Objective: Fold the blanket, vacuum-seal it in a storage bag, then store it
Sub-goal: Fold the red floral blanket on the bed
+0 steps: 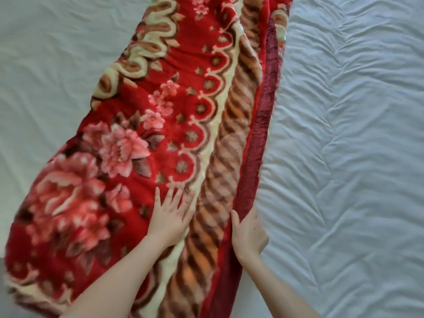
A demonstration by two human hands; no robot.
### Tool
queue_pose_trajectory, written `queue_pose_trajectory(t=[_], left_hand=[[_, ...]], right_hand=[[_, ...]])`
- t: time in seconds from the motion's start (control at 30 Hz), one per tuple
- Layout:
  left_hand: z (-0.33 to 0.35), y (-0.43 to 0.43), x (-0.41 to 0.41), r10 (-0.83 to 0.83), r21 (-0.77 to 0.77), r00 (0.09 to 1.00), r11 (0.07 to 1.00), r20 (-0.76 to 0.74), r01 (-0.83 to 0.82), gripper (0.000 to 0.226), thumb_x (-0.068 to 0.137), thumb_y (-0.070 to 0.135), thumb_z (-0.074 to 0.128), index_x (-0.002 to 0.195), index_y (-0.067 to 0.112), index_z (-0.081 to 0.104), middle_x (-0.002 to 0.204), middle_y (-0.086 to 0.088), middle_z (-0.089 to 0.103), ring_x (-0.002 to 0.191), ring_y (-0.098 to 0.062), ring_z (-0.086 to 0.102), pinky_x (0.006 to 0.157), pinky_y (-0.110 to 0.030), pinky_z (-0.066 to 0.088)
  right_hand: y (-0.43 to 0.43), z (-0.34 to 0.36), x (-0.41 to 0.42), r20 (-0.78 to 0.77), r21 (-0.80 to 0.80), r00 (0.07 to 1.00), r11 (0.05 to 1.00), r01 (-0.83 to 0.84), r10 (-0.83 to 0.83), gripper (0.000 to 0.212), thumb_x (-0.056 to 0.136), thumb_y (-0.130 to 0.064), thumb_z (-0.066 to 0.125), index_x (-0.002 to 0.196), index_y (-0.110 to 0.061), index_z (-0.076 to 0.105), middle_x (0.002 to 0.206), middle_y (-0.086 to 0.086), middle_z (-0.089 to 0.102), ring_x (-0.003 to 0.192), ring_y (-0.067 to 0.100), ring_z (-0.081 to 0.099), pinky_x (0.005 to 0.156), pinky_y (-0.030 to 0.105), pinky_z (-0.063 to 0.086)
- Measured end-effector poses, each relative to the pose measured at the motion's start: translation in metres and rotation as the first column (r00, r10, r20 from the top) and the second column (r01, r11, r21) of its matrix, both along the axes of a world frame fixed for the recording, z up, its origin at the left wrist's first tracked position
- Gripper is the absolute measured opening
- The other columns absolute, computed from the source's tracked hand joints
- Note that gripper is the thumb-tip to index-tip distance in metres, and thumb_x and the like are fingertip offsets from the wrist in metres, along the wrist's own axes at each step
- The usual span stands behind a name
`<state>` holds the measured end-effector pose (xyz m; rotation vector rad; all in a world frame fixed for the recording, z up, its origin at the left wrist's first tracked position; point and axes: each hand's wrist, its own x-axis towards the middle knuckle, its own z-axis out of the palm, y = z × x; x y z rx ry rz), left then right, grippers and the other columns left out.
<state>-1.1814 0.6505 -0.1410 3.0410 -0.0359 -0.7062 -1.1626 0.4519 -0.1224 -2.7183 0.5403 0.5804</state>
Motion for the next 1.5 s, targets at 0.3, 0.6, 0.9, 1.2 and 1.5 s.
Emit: queue_pose_trajectory(t=[0.3, 0.6, 0.9, 1.2, 1.5], left_hand=[[0.017, 0.107, -0.12, 0.206, 0.029, 0.971, 0.977, 0.12, -0.21, 0.059, 0.094, 0.057, 0.007, 0.146, 0.034, 0.02, 0.156, 0.003, 0.018, 0.145, -0.015, 0.01, 0.113, -0.055, 0.01], [0.018, 0.273, -0.173, 0.786, -0.239, 0.608, 0.616, 0.117, -0.751, 0.08, 0.087, 0.055, 0.052, 0.144, 0.006, 0.027, 0.144, -0.025, 0.035, 0.133, -0.041, 0.032, 0.108, -0.055, 0.029], [0.001, 0.365, -0.196, 0.662, -0.422, 0.526, 0.331, -0.534, -0.844, 0.07, 0.059, 0.002, 0.085, 0.12, 0.016, 0.054, 0.112, -0.004, 0.064, 0.099, -0.023, 0.06, 0.089, -0.037, 0.047], [0.019, 0.37, -0.258, 0.593, -0.518, 0.538, 0.224, -0.599, -0.825, 0.054, 0.065, 0.022, 0.084, 0.114, 0.018, 0.063, 0.106, -0.001, 0.069, 0.096, -0.02, 0.064, 0.08, -0.034, 0.05], [0.163, 0.372, -0.253, 0.72, -0.51, 0.386, 0.051, -0.577, -0.859, 0.006, 0.085, 0.008, 0.064, 0.087, 0.011, 0.059, 0.066, -0.012, 0.064, 0.043, -0.022, 0.062, 0.047, -0.029, 0.052]], right_hand=[[0.014, 0.011, -0.131, -0.022, 0.048, 0.998, 0.997, 0.06, -0.059, 0.042, 0.095, -0.055, 0.037, 0.098, -0.014, 0.037, 0.072, -0.002, 0.054, 0.066, 0.024, 0.056, 0.053, 0.031, 0.035], [0.049, -0.001, -0.252, -0.041, 0.272, 0.908, 0.87, 0.411, -0.417, 0.043, 0.086, -0.057, 0.054, 0.102, -0.018, 0.047, 0.085, -0.007, 0.057, 0.081, 0.019, 0.056, 0.07, 0.035, 0.044], [0.063, -0.011, -0.318, -0.265, 0.637, 0.734, 0.458, 0.62, -0.625, 0.05, 0.075, -0.009, 0.078, 0.12, -0.018, 0.058, 0.109, 0.001, 0.068, 0.097, 0.02, 0.065, 0.08, 0.033, 0.051], [0.061, 0.019, -0.35, -0.331, 0.636, 0.711, 0.41, 0.654, -0.621, 0.035, 0.08, -0.011, 0.073, 0.113, -0.016, 0.063, 0.098, 0.001, 0.071, 0.085, 0.018, 0.069, 0.065, 0.026, 0.054], [0.033, 0.168, -0.302, -0.482, 0.579, 0.692, 0.398, 0.712, -0.538, 0.019, 0.082, -0.01, 0.068, 0.099, -0.003, 0.065, 0.073, 0.015, 0.072, 0.057, 0.026, 0.069, 0.05, 0.036, 0.057]])
